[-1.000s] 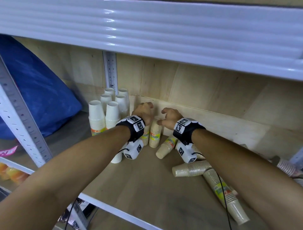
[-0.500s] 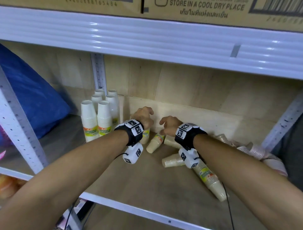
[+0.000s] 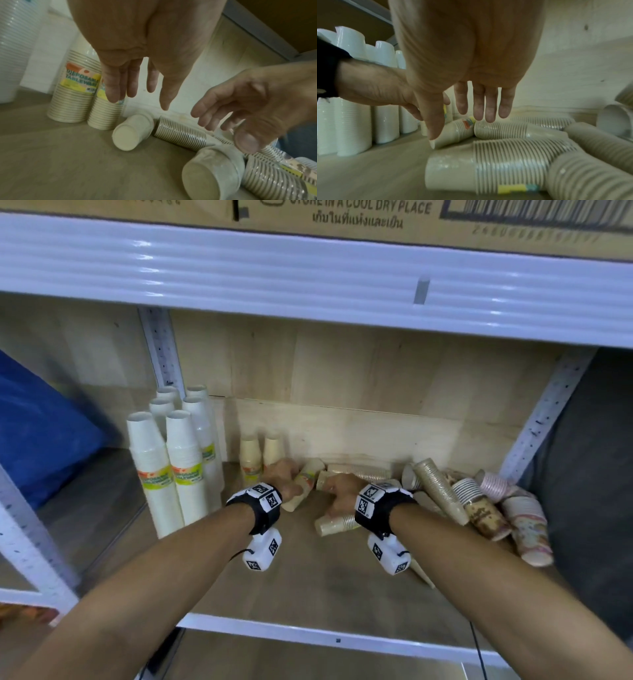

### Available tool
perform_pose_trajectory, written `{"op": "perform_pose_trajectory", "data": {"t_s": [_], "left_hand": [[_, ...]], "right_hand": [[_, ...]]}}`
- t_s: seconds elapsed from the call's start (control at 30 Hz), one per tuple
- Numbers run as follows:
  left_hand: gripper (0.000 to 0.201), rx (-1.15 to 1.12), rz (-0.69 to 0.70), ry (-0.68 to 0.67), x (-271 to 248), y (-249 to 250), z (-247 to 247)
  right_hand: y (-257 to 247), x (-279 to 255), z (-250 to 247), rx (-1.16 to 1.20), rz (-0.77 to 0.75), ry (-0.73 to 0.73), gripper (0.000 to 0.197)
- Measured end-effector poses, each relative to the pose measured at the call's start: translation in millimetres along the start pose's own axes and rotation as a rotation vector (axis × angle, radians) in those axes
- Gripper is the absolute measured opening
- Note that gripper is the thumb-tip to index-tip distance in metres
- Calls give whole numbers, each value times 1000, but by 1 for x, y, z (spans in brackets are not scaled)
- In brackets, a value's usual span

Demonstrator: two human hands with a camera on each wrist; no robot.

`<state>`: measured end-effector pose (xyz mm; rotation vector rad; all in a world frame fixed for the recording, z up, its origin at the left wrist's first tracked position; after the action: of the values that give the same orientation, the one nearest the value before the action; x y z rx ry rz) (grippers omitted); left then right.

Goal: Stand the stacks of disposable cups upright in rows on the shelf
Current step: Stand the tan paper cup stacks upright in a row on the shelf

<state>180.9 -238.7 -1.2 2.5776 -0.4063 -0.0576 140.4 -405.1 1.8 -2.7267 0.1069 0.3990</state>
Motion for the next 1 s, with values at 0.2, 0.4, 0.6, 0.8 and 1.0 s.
{"op": "perform_pose_trajectory", "data": {"t_s": [0.2, 0.4, 0.6, 0.8, 1.0], "left_hand": [[58, -22, -8, -10, 1, -17, 21], [68, -65, -28, -20, 6, -28, 38], [58, -61, -11, 31, 9, -35, 43], [57, -63, -3, 52, 9, -36, 45], [53, -13, 13, 50, 5, -29, 26]], "right_hand": [[20, -4, 18, -96, 26, -39, 82], [26, 1, 31, -184, -15, -1, 86], [24, 7, 43, -339, -57, 53, 74], [22, 3, 44, -340, -74, 77, 63], [12, -6, 30, -219, -116, 99, 35]]}}
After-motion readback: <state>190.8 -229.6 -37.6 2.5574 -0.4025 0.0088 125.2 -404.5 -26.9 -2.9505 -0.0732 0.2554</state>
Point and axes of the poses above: each hand's wrist, its own x-axis towards the middle knuckle, its own z-axis out of the palm, y = z × x, the point moved 3 cm from there along x, towards the middle knuckle, and after that the axes turned 9 degrees about z, right-handed, at the moved point
